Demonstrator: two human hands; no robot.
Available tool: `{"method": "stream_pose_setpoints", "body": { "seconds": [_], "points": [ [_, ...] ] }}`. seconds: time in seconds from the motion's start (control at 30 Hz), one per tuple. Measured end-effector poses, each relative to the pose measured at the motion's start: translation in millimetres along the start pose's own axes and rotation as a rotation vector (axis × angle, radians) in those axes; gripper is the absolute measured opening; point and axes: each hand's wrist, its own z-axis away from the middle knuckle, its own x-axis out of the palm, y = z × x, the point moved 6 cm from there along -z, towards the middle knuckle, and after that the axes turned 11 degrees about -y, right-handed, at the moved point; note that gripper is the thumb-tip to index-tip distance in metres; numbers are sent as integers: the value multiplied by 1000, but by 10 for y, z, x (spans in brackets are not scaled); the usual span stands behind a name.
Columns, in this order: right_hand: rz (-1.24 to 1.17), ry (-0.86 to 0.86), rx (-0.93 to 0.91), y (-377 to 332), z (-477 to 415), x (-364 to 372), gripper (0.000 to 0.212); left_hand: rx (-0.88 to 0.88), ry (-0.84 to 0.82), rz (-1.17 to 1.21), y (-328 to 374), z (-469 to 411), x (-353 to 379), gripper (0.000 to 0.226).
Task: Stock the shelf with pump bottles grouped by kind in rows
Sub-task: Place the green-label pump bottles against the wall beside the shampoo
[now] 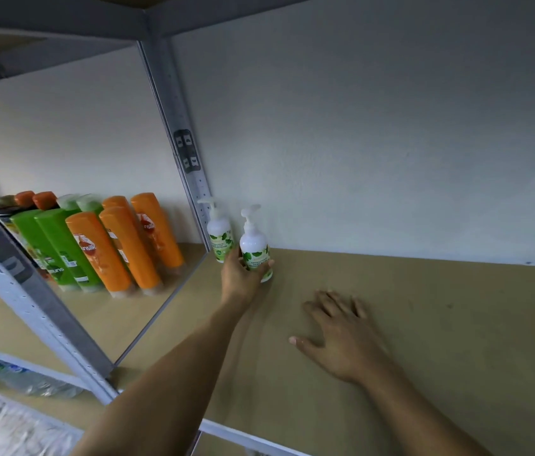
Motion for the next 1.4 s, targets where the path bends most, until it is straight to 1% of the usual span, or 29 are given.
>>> {"method": "stream_pose_setpoints", "body": {
  "seconds": [0.1, 0.3, 0.53, 0.73, 0.87, 1.0, 1.13, 1.4],
  "points": [
    [-1, -3, -5, -2, -10, -9, 84, -15, -9, 13, -107, -215, 28, 41],
    [-29, 19, -16, -3, -14, -20, 84, -5, -24, 22, -221, -413, 39, 47],
    [-21, -27, -8, -5, -13, -23, 86, -32, -24, 61, -238, -493, 16, 53],
    [-16, -23, -5, -16, 5, -49, 84, -36, -42, 91, -275, -529, -4, 58],
    [-1, -23, 5, -25, 12, -54, 85, -97, 6, 63, -370, -499, -56, 52],
    [-16, -23, 2, -27, 3, -54, 87, -64, 48, 24, -390, -474, -55, 46],
    [9, -15, 7, -29, 2, -49, 86, -90, 107, -25, -466, -454, -99, 46],
    [18, -25, 12, -39, -6, -51, 87, -87, 101, -34, -457, -449, -112, 40]
  ]
}}
